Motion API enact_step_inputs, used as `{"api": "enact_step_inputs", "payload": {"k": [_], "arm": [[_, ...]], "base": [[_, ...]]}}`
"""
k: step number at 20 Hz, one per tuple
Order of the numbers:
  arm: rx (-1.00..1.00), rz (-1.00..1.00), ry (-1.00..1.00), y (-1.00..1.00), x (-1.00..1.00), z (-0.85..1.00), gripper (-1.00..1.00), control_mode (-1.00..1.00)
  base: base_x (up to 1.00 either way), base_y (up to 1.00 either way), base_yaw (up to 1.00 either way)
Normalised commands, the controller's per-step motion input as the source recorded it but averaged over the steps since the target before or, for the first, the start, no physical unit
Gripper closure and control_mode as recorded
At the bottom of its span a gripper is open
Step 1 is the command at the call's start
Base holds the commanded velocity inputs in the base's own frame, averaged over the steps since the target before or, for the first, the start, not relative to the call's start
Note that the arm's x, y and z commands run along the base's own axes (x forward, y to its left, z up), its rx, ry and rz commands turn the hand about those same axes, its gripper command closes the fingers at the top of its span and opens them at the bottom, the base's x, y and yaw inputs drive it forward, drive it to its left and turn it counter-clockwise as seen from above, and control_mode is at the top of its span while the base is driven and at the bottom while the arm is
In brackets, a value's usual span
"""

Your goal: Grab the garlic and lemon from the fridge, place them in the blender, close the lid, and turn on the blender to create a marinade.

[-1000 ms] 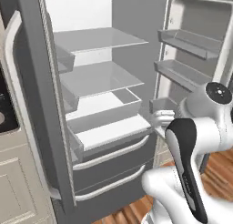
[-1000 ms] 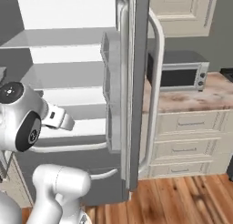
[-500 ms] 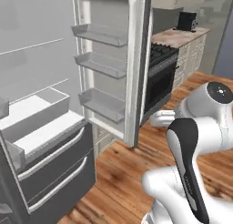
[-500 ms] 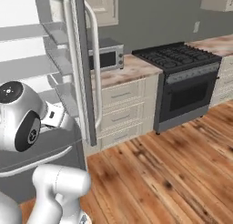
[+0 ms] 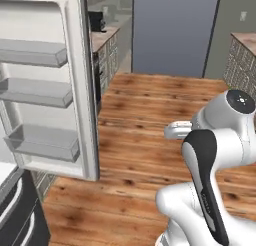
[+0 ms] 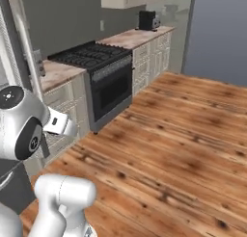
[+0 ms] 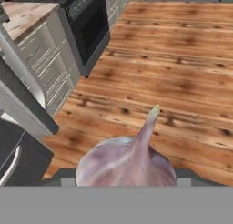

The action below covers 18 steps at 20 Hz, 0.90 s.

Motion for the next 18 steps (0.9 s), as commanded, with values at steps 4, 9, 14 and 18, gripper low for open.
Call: {"api": "enact_step_inputs", "payload": {"k": [4,9,14,18], "arm": [[0.0,0.0,0.0,0.0,0.0,0.0,1.0,1.0],[0.0,0.0,0.0,0.0,0.0,0.0,1.0,1.0],[0.0,0.0,0.0,0.0,0.0,0.0,1.0,1.0],[0.0,0.0,0.0,0.0,0.0,0.0,1.0,1.0]], "base": [[0.41,-0.03,-0.69],[0.78,0.0,-0.63],[0.97,0.0,-0.65],[0.92,0.0,-0.7]]}}
